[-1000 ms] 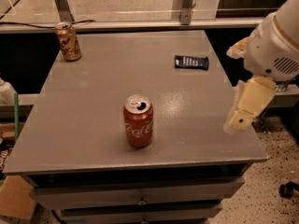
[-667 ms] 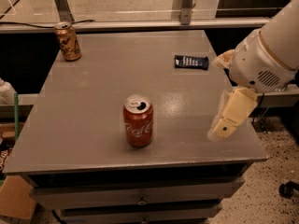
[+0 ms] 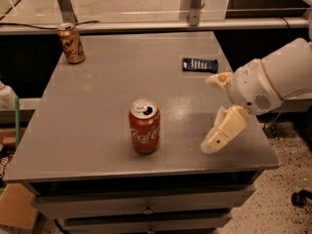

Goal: Move coke can near orange can

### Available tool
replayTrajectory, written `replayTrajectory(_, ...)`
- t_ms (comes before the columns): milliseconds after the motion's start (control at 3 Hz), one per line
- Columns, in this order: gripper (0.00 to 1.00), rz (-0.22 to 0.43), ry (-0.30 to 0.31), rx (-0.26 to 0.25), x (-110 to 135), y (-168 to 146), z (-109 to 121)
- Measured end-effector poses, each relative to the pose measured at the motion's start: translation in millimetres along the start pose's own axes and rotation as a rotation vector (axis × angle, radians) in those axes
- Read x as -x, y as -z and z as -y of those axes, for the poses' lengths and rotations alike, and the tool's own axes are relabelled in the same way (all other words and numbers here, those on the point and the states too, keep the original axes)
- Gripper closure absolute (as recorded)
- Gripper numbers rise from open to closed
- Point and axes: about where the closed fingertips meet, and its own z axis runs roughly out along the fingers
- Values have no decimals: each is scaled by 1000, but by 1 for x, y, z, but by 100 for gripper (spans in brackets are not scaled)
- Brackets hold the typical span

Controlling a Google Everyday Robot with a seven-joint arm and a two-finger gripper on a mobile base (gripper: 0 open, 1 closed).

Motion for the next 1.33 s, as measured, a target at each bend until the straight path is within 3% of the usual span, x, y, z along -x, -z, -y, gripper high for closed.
replayTrajectory(667,0,263,10,128,14,-44,-8)
replayTrajectory(1333,0,445,100,302,60,-87,-55)
